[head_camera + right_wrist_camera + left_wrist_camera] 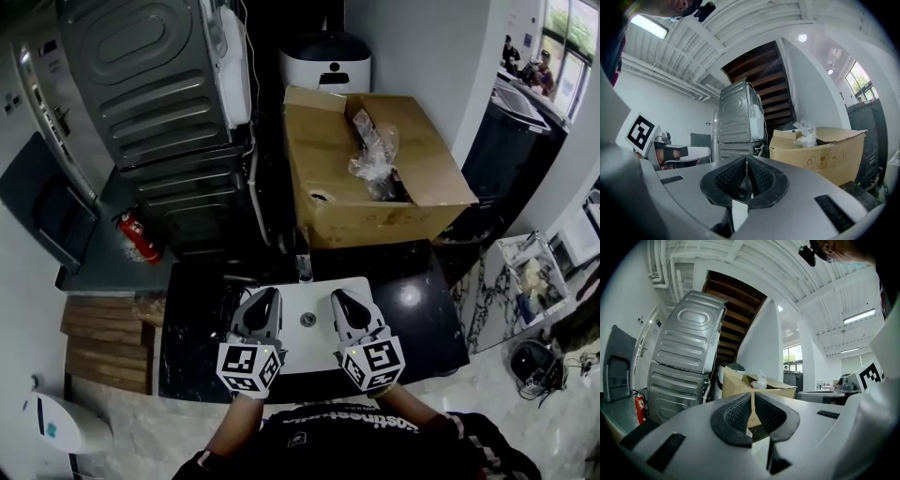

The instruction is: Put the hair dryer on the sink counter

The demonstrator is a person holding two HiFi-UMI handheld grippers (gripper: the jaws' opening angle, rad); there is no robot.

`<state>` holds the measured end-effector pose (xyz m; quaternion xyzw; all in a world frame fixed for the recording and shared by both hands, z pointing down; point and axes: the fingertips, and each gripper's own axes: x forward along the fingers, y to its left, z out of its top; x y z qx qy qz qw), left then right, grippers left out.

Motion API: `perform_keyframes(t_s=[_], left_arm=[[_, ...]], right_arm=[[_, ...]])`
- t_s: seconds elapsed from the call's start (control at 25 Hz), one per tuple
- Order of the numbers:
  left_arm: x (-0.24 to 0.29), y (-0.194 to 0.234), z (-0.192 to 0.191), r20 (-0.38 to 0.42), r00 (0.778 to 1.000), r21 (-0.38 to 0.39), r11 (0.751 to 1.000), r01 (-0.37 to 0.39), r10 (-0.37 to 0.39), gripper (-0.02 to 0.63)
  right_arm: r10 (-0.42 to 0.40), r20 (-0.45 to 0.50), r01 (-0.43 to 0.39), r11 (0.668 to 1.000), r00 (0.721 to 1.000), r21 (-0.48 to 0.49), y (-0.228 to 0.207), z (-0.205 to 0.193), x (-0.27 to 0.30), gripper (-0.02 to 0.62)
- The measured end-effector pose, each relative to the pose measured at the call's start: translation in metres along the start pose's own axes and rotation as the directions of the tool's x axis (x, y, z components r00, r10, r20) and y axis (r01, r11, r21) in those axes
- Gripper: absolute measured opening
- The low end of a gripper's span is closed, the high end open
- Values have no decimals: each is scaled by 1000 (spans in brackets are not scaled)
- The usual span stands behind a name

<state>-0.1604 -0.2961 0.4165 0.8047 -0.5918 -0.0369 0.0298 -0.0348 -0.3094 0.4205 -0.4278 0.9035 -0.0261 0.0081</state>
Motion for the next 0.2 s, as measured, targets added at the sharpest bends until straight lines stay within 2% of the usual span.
perform_keyframes(t_s=[0.2], left_arm=[[1, -4, -3, -2, 1000, 1, 1000, 11, -11, 34]], right_arm=[[8, 3, -8, 1000, 1000, -19, 4, -1, -2, 41]])
